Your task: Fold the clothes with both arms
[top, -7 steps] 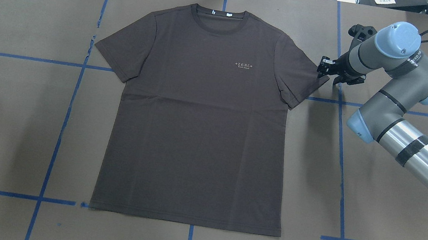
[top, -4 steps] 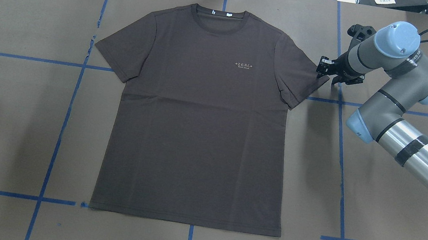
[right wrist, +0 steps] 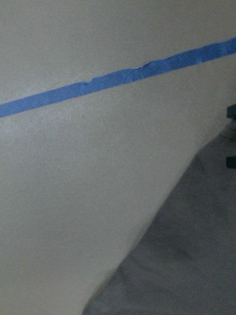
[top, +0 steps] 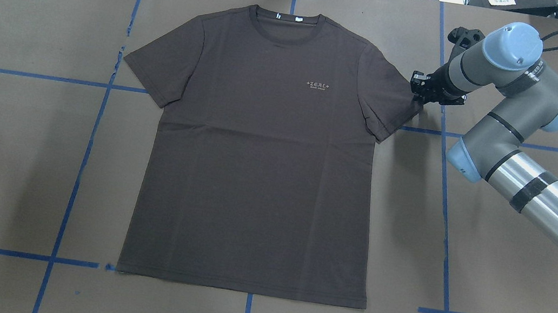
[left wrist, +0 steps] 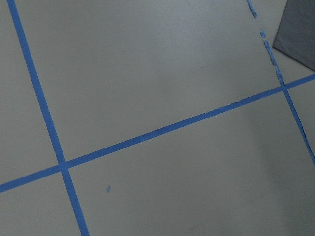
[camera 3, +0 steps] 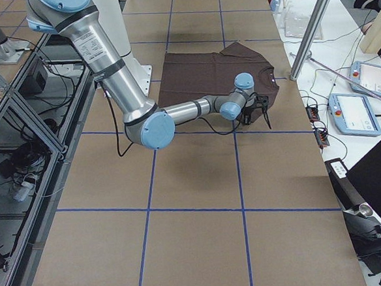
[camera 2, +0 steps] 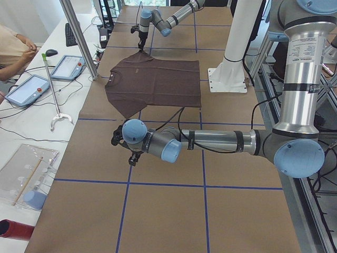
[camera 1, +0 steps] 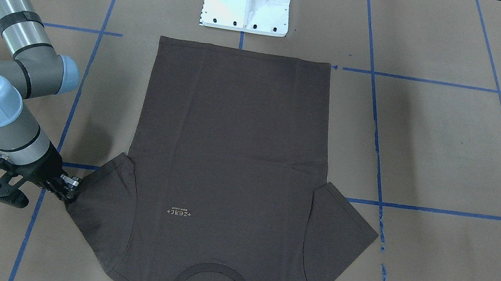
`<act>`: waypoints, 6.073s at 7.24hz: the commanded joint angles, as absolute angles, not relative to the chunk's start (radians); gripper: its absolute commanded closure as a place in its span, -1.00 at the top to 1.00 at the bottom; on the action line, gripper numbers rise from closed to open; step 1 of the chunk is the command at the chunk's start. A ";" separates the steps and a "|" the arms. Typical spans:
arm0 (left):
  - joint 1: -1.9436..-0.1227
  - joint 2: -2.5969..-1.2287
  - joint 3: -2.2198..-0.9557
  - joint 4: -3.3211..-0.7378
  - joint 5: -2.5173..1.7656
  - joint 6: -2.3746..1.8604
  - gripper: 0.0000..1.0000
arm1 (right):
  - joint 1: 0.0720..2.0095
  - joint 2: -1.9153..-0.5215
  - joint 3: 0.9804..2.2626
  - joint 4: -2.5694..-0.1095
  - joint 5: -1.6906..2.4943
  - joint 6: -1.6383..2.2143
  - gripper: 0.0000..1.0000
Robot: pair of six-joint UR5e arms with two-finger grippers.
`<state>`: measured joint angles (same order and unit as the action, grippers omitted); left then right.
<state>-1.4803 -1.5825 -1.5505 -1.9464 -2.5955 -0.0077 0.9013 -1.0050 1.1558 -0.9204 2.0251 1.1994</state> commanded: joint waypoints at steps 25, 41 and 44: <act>-0.910 -2.161 -1.129 -2.244 -2.026 -1.032 0.48 | 0.882 -1.117 1.608 -0.969 2.004 1.405 1.00; -0.789 -2.337 -1.166 -2.236 -2.039 -1.372 -1.00 | 0.816 -1.169 1.617 -0.966 1.882 1.404 1.00; -0.755 -2.368 -1.071 -2.292 -1.911 -1.434 -0.93 | 0.815 -1.170 1.618 -0.966 1.875 1.405 1.00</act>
<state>-0.7612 -2.3557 -1.0961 -2.2722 -1.9325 -1.3971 0.8152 -1.1707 1.6178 -0.9664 1.8762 1.4049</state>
